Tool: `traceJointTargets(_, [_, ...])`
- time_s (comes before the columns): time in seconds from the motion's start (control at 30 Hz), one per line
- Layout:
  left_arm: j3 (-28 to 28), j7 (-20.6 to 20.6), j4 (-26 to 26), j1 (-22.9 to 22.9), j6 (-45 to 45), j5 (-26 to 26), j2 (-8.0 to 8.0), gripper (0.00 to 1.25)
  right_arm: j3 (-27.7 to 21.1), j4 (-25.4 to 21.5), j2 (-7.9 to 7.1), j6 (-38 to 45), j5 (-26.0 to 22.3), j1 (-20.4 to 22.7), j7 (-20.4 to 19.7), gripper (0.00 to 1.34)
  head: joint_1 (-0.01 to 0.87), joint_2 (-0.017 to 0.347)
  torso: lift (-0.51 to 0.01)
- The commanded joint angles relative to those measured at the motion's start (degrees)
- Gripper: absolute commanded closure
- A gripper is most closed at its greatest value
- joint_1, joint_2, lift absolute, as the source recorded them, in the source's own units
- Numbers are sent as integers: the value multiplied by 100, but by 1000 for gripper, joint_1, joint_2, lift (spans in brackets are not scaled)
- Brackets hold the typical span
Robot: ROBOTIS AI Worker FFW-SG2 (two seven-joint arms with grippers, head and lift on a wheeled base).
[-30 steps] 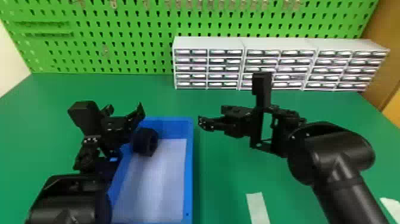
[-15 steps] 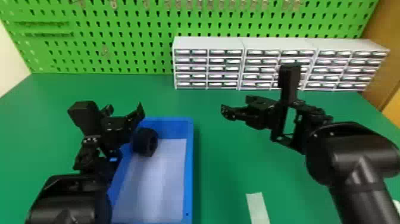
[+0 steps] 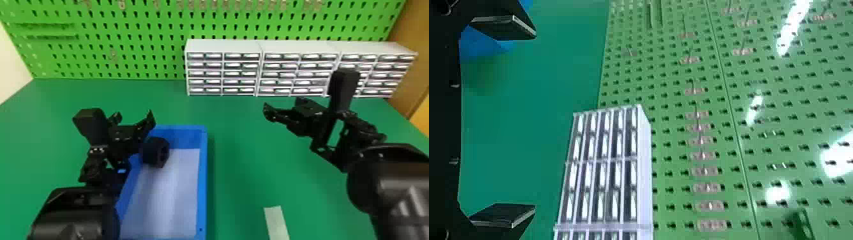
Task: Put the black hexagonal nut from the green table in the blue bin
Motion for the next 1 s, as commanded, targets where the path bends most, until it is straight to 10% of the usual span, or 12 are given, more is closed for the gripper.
traceJointTargets(0.0, [0, 0, 0, 4, 0, 0, 0, 321, -181, -204, 98, -84, 136, 194, -248, 79, 686, 51, -97])
traceJointTargets(0.97, [0, 0, 0, 30, 0, 9, 0, 321, -911, -696, 362, -2000, 1305, 1460, -1013, 78, 686, 51, -97])
